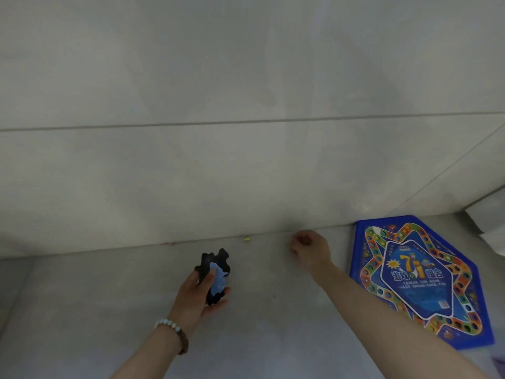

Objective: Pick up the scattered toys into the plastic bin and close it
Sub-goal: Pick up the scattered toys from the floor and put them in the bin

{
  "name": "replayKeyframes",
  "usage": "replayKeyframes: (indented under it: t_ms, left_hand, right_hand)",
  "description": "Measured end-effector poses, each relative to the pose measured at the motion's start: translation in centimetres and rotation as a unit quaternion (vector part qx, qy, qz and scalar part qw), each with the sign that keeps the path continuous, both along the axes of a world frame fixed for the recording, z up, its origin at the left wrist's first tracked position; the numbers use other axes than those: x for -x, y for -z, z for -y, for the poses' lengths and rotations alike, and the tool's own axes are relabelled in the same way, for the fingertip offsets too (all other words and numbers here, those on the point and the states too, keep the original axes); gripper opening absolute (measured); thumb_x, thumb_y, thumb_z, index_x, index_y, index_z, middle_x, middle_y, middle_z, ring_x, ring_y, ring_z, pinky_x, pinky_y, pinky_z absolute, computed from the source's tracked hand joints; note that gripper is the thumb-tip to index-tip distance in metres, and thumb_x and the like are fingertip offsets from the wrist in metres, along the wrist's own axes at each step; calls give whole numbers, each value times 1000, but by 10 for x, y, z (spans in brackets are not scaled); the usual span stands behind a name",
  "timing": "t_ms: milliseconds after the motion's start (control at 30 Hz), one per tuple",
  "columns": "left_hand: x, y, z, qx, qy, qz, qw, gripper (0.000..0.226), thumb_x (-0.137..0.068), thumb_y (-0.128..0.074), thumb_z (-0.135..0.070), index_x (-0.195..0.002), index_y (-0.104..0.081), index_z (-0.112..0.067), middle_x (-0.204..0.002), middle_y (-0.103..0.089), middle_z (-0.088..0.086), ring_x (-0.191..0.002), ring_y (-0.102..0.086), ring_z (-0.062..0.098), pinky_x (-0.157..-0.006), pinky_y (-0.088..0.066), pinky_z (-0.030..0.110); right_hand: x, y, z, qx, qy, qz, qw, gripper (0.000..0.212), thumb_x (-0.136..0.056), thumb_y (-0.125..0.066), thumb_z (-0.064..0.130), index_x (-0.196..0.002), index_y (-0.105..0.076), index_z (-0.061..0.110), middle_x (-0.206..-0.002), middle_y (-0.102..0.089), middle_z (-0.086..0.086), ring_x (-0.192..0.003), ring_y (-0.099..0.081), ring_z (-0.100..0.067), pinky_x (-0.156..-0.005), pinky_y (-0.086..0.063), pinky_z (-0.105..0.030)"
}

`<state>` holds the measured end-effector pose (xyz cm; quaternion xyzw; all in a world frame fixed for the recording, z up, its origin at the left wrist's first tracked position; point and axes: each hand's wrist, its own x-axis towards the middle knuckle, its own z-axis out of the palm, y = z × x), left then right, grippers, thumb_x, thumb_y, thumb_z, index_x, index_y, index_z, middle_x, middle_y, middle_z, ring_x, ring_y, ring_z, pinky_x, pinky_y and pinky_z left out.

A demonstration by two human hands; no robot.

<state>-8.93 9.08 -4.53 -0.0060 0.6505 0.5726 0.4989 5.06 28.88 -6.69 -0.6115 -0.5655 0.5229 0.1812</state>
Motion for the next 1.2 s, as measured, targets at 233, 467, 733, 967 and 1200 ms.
replayKeyframes:
  t_ms: [233,467,733,967,1200]
  left_hand:
    - [14,3,24,27,-32,0,999,8,-94,-51,-24,-91,-59,-24,-95,-66,4,-81,-67,26,-60,-58,29]
    - [29,9,40,55,-46,-8,997,8,-93,-53,-24,-97,-59,-22,-94,-67,4,-80,-68,24,-59,-59,27]
    - [40,2,52,63,-51,-30,996,6,-93,-52,-24,-92,-58,-24,-91,-65,3,-80,-66,23,-53,-57,23]
    - [48,-56,76,43,-63,-31,997,17,-94,-51,-24,-110,-54,-17,-101,-64,10,-77,-66,24,-53,-57,27]
    - [44,-147,173,9,-98,-102,990,12,-95,-49,-19,-97,-56,-10,-83,-63,11,-43,-60,9,-41,-50,19]
  right_hand:
    - [59,-10,46,319,105,-285,898,17,-88,-55,2,-73,-60,6,-50,-59,-3,-40,-55,-10,-41,-47,-17]
    - [86,11,57,-17,12,19,1000,13,-74,-71,12,-87,-71,9,-68,-60,-2,-60,-55,-14,-55,-41,-16]
    - [87,5,68,-28,5,91,995,9,-82,-65,20,-84,-70,12,-79,-67,-10,-77,-62,-25,-64,-42,-24]
    - [57,-69,138,285,-24,-85,954,38,-97,-36,18,-62,-51,10,-47,-49,-5,-39,-40,-15,-37,-29,-16]
    - [75,-188,231,330,-135,-64,932,36,-98,-34,14,-65,-49,9,-40,-52,-2,-33,-44,-12,-39,-35,-15]
